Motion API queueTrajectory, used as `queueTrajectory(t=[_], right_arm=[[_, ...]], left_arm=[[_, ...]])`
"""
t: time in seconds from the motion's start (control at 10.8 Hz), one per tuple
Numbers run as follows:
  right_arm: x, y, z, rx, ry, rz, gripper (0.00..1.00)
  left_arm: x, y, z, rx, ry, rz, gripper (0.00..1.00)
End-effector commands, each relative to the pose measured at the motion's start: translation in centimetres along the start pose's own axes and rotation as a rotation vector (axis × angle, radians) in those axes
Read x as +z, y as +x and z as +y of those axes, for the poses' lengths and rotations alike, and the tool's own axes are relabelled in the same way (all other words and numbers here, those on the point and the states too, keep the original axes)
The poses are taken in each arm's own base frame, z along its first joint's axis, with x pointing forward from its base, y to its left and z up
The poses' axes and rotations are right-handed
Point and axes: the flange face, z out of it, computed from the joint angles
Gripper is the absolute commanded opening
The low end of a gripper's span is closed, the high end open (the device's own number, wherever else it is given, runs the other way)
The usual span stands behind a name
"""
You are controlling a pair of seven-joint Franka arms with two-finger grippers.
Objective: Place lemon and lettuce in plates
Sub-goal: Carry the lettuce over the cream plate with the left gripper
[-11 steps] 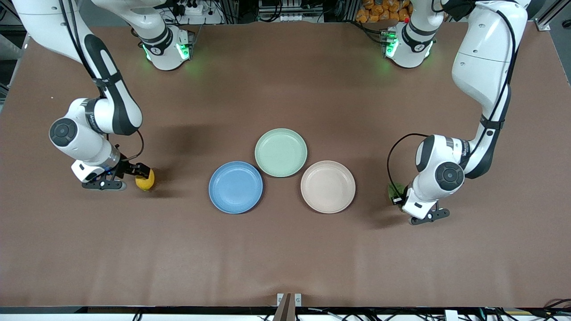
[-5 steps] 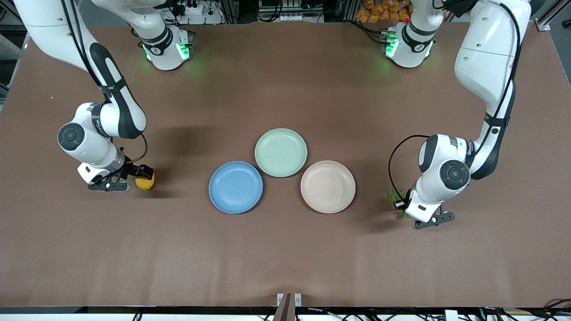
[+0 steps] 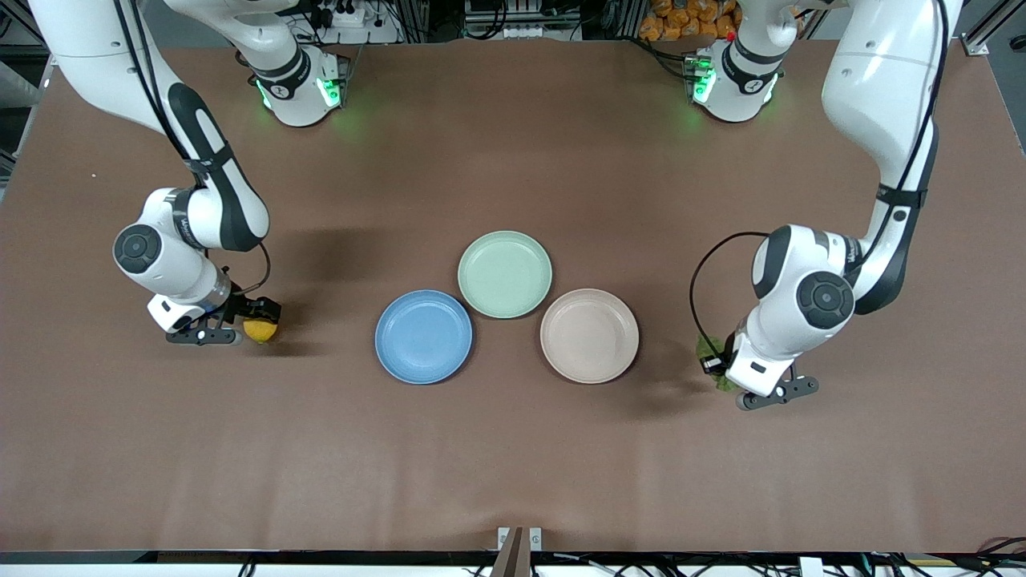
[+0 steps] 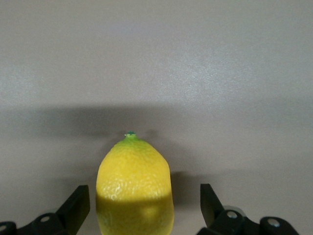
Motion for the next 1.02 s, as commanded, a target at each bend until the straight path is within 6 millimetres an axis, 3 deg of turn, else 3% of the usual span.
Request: queueTrajectory(t=[0.0, 0.37, 0.74, 0.93], right_arm=[[0.9, 0.3, -0.3, 0.005, 0.007, 0.020, 0.99], [1.1, 0.2, -0.7, 0.001, 0.007, 0.018, 0.83], [1.1, 0.2, -1.4, 0.022, 0.008, 0.012, 0.64], [0.9, 0.3, -2.1, 0.037, 0.009, 0.013, 0.59]], left_arm=[[-2.4, -1.5, 1.2, -0.008, -0.013, -0.046, 0.00], [-3.5, -3.2, 3.8, -0.065, -0.051, -0.082, 0.00], [-4.0, -5.6, 8.1, -0.142, -0.073, -0.098, 0.00], [-3.1, -6.7, 10.7, -0.211, -0.071, -0.109, 0.00]])
